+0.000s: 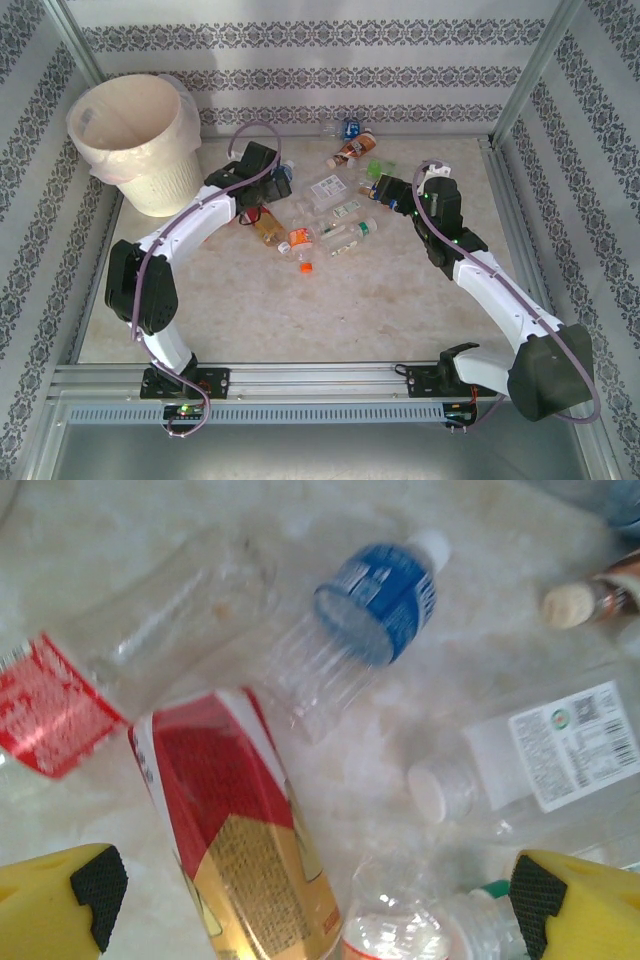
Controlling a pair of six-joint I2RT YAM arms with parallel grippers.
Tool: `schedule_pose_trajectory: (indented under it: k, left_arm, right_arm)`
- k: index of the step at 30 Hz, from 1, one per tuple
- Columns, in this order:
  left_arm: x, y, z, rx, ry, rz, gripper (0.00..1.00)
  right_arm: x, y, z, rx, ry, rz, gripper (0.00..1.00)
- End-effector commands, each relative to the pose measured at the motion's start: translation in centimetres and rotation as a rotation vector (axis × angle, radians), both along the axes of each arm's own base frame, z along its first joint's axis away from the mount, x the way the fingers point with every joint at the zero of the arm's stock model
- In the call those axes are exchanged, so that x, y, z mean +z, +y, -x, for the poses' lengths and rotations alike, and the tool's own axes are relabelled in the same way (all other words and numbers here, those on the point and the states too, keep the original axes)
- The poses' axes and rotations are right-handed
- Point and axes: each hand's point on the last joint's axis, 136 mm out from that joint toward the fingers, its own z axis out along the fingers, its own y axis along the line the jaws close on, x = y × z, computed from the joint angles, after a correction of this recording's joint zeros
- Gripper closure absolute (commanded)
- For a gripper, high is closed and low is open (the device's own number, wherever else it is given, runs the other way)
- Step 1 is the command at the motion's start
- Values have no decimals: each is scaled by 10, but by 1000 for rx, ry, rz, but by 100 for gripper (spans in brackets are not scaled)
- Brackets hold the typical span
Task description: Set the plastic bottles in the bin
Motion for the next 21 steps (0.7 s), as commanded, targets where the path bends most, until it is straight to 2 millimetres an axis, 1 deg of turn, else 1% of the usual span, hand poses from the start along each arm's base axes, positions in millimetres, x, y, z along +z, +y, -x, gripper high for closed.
schedule_pose_trajectory:
  k: [1,3,6,12,15,18,21]
  left_arm:
    - [-26,5,10,85,76,56,0]
    - [-36,9,11,116,88,86,0]
    - [-49,6,7,137,106,143,0]
    - [-82,18,0,228,154,114,0]
    - [-98,16,-3,240,179,121,0]
    - [-112,15,-2,242,204,130,0]
    - [-125,12,-2,234,211,176,2]
  right_arm:
    - [3,2,-1,5,-24,18,2]
    - [5,2,-1,5,-26,26,2]
    - [6,2,0,6,-28,30,2]
    - [4,-1,3,0,-26,30,2]
    - [5,-3,6,-4,-28,37,2]
    - [5,-4,9,-1,-30,48,2]
    - [5,-5,10,-3,-37,60,2]
